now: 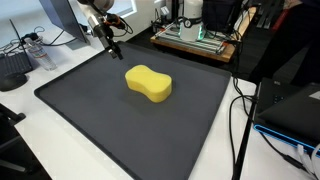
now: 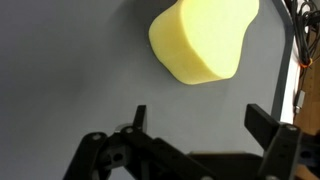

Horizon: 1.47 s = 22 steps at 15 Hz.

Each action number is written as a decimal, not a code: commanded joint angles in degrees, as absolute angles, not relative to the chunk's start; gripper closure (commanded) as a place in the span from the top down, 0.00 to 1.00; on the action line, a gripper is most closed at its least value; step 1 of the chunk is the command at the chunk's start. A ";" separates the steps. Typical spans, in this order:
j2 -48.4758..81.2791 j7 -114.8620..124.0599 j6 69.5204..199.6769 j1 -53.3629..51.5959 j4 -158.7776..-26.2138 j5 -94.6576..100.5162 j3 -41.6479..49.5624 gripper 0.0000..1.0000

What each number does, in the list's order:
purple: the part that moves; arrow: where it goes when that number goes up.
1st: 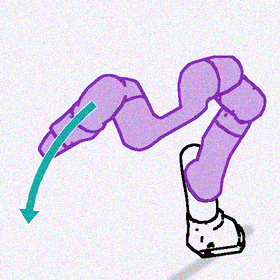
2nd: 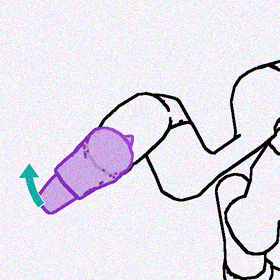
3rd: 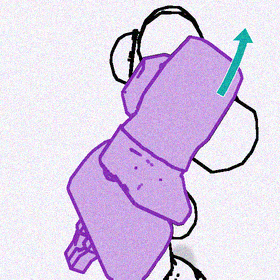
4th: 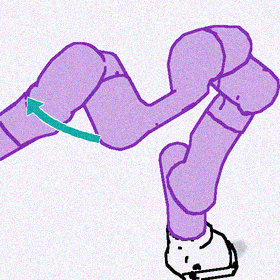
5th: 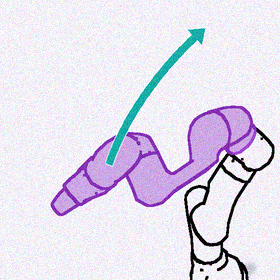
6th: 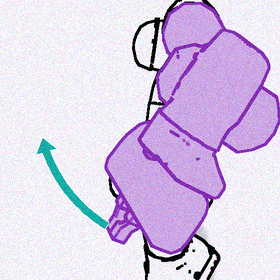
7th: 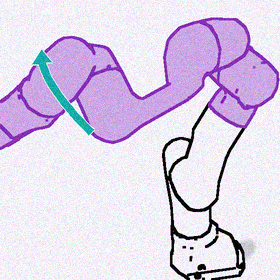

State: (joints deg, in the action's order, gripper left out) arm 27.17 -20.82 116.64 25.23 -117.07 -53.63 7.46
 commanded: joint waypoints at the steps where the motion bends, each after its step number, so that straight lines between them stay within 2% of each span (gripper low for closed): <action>1: 17.85 -30.21 123.84 23.03 -128.79 -58.04 9.02 1.00; 8: 3.36 -41.27 137.07 18.47 -144.06 -63.87 9.38 1.00; 15: -9.21 -43.82 150.58 10.87 -153.88 -63.53 7.24 1.00; 22: -11.96 -34.74 162.63 7.33 -157.07 -57.44 -1.86 1.00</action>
